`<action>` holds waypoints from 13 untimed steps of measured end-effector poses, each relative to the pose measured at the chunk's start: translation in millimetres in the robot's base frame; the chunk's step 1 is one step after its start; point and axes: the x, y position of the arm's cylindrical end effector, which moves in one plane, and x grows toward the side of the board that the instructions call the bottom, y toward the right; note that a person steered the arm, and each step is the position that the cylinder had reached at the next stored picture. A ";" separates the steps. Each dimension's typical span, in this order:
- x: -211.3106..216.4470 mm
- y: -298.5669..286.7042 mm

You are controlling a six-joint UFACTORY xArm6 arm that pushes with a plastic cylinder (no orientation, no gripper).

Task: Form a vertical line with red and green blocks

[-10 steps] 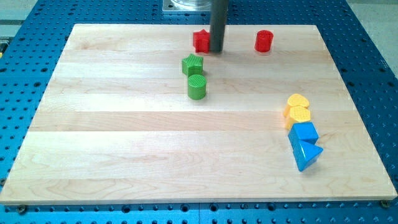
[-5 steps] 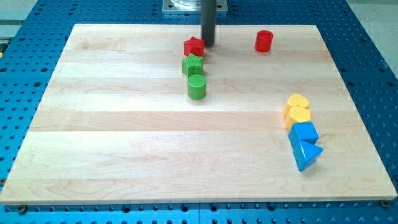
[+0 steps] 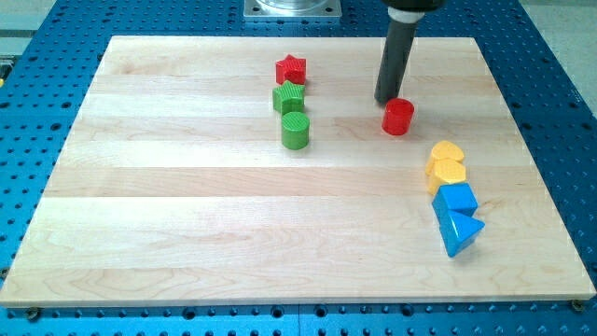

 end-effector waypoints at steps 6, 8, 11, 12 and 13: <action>146.0 -24.5; 151.1 -94.8; 115.1 -68.1; 115.1 -101.1; 115.1 -105.4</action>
